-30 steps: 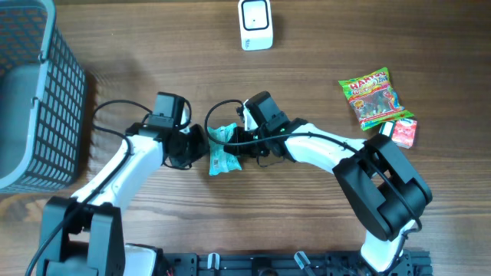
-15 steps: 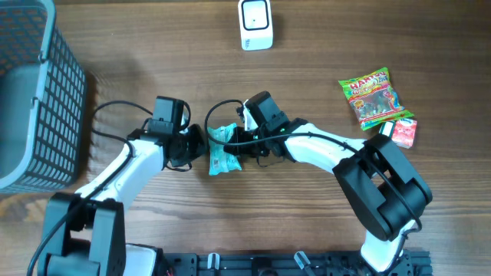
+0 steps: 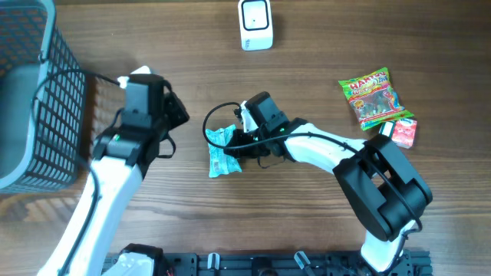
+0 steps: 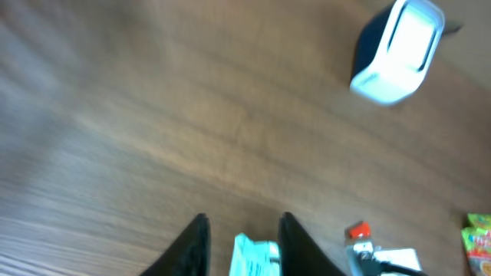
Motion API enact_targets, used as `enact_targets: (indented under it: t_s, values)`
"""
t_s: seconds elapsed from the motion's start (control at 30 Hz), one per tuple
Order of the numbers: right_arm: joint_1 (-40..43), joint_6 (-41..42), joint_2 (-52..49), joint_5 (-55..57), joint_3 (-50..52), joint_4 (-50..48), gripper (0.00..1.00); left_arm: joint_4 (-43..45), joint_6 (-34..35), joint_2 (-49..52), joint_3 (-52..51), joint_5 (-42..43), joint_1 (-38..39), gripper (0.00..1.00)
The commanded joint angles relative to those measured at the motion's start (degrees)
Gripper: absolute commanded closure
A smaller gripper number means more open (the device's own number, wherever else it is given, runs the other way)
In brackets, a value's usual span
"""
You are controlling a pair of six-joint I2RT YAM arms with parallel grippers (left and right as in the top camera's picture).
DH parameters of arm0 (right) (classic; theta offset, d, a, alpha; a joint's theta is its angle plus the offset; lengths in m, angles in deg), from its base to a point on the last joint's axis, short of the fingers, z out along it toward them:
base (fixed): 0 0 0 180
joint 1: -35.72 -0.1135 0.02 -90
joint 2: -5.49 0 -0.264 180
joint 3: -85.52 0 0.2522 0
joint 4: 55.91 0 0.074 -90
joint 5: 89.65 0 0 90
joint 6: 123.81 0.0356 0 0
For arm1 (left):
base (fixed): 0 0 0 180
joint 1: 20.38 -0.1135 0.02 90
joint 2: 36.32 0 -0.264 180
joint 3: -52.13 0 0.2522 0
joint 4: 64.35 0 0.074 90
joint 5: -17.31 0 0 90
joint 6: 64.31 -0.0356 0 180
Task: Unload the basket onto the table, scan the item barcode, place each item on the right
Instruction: 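Release the wipes pack with the left gripper and withdraw left, then raise the mint-green wipes pack under the scanner with the right gripper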
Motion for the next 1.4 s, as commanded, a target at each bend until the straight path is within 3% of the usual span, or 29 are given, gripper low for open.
enact_targets:
  t_s: [0.0,0.1,0.13,0.27,0.37,0.53,0.8,0.93,1.2,1.37]
  values:
    - [1.73,-7.34,3.87,-2.69,-0.63,2.69,0.96,-0.55,-0.52,-2.93,0.15,-11.45,0.15,0.5]
    - [2.91,-11.52,9.35,-1.38,-0.68,6.45,0.96,-0.81,-0.52,-2.69,0.15,-17.05,0.15,0.19]
    - [3.08,-13.46,12.41,0.59,-0.68,8.63,0.96,-1.31,-0.5,-2.6,0.15,-17.07,0.15,0.0]
    - [3.15,-19.69,21.66,7.74,-2.84,19.02,0.96,-1.97,-0.5,-2.58,0.15,-17.07,0.15,0.0]
    - [4.33,-24.09,25.33,13.77,-10.12,31.98,0.96,-1.97,-0.5,-2.58,0.15,-17.07,0.15,0.0]
    - [7.06,-26.75,25.05,25.97,-36.39,56.87,0.96,-1.99,-0.5,-2.58,0.15,-17.07,0.15,0.0]
    - [7.15,-35.01,14.08,36.83,-79.67,76.98,0.96,-1.97,-0.5,-2.58,0.15,-17.07,0.15,0.0]
    - [7.13,-39.78,5.57,39.58,-90.51,75.95,0.96,-1.97,-0.5,-2.58,0.15,-17.07,0.15,0.0]
    - [7.02,-58.53,-9.81,44.54,-90.4,67.19,0.96,-1.97,-0.5,-2.58,0.15,-17.07,0.17,0.0]
    - [7.02,-64.0,-19.28,55.34,-90.4,52.35,0.96,-1.97,-0.5,-2.58,0.15,-17.07,0.15,0.0]
